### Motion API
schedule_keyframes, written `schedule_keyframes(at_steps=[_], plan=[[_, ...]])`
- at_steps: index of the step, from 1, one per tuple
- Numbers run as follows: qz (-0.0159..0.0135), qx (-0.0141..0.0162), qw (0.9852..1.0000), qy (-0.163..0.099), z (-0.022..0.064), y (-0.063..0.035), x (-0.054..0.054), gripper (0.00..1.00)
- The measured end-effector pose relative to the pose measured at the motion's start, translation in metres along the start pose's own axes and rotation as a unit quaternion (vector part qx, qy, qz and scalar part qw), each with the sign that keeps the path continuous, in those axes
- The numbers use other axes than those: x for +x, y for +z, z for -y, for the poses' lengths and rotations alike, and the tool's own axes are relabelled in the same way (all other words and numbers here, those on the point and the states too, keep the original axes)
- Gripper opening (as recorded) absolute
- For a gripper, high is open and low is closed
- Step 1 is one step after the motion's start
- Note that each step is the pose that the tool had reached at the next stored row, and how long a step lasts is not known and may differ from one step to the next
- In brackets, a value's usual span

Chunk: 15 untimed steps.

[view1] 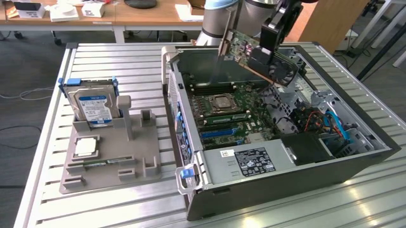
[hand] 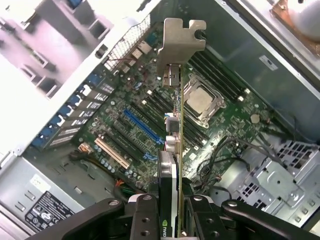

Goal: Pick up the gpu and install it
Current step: 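Insert the gpu into the slot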

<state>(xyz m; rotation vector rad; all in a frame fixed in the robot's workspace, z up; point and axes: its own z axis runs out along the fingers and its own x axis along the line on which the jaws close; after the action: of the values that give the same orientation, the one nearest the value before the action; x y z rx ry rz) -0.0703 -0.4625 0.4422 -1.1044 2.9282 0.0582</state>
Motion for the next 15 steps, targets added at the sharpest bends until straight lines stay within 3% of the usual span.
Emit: schedule_keyframes(at_steps=[3,7,11,15], plan=[[-0.0008,-0.0007,0.9996,-0.028,0.0000,0.0004,0.0000,0.27],[-0.0019,-0.0015,0.9980,-0.063,0.0000,0.0009,0.0000,0.27],[-0.0030,-0.0024,0.9950,-0.100,0.0000,0.0014,0.0000,0.27],[-0.0041,-0.0032,0.9907,-0.136,0.0001,0.0019,0.0001,0.27]])
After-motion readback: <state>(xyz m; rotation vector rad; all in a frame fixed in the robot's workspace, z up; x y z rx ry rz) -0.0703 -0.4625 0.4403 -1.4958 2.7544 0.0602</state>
